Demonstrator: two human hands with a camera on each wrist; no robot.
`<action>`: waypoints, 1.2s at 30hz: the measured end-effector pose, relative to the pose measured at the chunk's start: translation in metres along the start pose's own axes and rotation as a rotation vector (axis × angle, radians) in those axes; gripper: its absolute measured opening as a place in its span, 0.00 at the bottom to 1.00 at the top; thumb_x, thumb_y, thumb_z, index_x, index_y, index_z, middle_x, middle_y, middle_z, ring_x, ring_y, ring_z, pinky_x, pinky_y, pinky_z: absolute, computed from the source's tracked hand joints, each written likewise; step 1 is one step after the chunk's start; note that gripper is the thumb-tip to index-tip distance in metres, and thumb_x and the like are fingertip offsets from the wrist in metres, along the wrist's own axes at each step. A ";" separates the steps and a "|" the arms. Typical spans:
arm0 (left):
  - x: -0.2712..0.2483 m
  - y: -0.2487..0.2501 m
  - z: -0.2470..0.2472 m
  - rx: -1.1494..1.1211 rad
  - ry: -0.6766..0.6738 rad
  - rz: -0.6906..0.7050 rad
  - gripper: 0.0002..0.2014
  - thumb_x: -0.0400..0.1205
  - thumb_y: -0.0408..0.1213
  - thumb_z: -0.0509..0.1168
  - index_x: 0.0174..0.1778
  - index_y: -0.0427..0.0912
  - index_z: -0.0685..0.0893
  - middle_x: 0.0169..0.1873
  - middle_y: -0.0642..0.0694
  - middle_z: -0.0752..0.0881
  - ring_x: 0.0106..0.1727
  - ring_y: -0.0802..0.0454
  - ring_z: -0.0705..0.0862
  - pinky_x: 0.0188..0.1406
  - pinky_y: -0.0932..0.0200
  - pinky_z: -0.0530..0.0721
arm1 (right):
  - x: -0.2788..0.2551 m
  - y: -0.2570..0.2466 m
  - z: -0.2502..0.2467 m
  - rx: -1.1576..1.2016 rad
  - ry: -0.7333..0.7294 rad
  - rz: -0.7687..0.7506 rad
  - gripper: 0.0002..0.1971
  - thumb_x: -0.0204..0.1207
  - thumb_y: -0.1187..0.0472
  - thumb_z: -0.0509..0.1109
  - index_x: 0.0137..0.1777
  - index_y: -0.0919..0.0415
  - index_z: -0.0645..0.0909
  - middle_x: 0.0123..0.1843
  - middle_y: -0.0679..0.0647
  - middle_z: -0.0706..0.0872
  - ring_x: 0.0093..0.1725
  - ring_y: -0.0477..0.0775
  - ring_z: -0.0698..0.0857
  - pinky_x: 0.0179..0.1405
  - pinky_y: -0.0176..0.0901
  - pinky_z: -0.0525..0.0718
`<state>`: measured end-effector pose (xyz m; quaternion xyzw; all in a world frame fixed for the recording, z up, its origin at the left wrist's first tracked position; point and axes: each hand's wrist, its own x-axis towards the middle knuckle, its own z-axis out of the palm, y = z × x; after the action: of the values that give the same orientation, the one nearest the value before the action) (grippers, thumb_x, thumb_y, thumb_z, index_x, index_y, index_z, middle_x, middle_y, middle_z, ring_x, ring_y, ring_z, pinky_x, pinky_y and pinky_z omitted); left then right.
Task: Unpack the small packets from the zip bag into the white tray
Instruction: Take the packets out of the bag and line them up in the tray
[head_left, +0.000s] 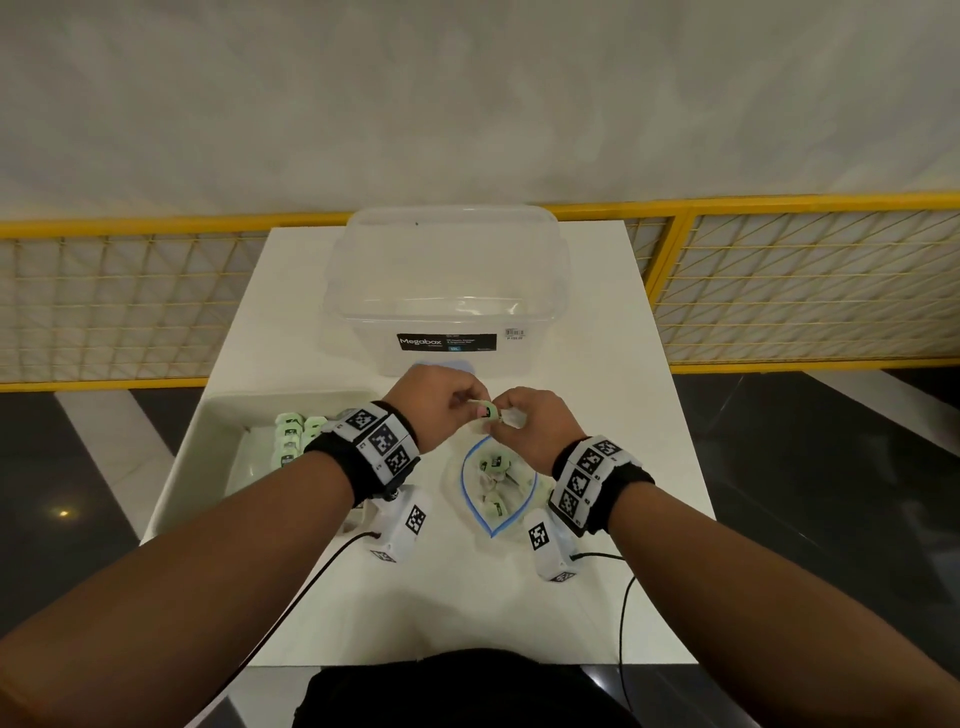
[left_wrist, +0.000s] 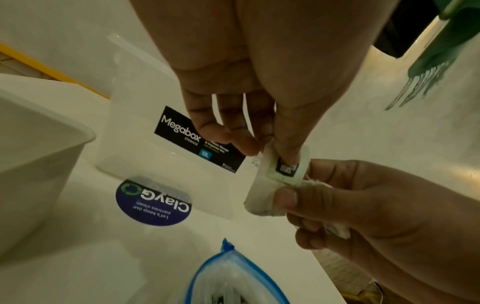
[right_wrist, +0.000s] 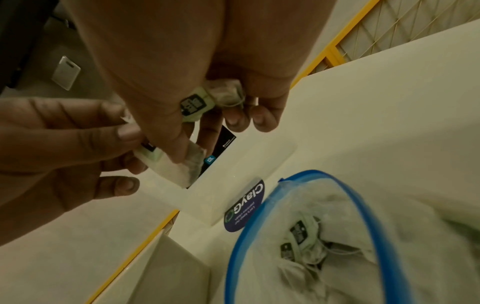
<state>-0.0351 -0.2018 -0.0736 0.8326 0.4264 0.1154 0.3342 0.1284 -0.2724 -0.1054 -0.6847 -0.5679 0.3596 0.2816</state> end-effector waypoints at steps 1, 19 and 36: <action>-0.002 -0.002 -0.006 0.002 0.013 0.006 0.02 0.77 0.39 0.74 0.43 0.48 0.90 0.36 0.52 0.88 0.33 0.66 0.81 0.40 0.78 0.74 | 0.002 -0.004 0.002 0.017 0.011 0.000 0.08 0.72 0.57 0.77 0.45 0.61 0.84 0.44 0.53 0.88 0.43 0.51 0.83 0.41 0.39 0.78; -0.035 -0.043 -0.116 0.328 -0.037 0.013 0.04 0.78 0.45 0.70 0.46 0.55 0.89 0.39 0.56 0.89 0.37 0.59 0.81 0.42 0.61 0.78 | 0.028 -0.082 0.066 0.063 0.066 -0.108 0.04 0.72 0.56 0.78 0.44 0.50 0.86 0.51 0.47 0.86 0.53 0.47 0.82 0.57 0.36 0.77; -0.053 -0.175 -0.130 0.756 -0.657 -0.320 0.03 0.74 0.38 0.74 0.41 0.47 0.92 0.44 0.50 0.91 0.47 0.50 0.88 0.51 0.57 0.85 | 0.043 -0.113 0.122 0.078 -0.072 0.024 0.03 0.77 0.59 0.67 0.42 0.54 0.77 0.40 0.55 0.88 0.43 0.59 0.88 0.47 0.61 0.88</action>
<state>-0.2404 -0.1117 -0.0860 0.8118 0.4327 -0.3663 0.1400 -0.0314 -0.2113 -0.0939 -0.6666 -0.5549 0.4094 0.2831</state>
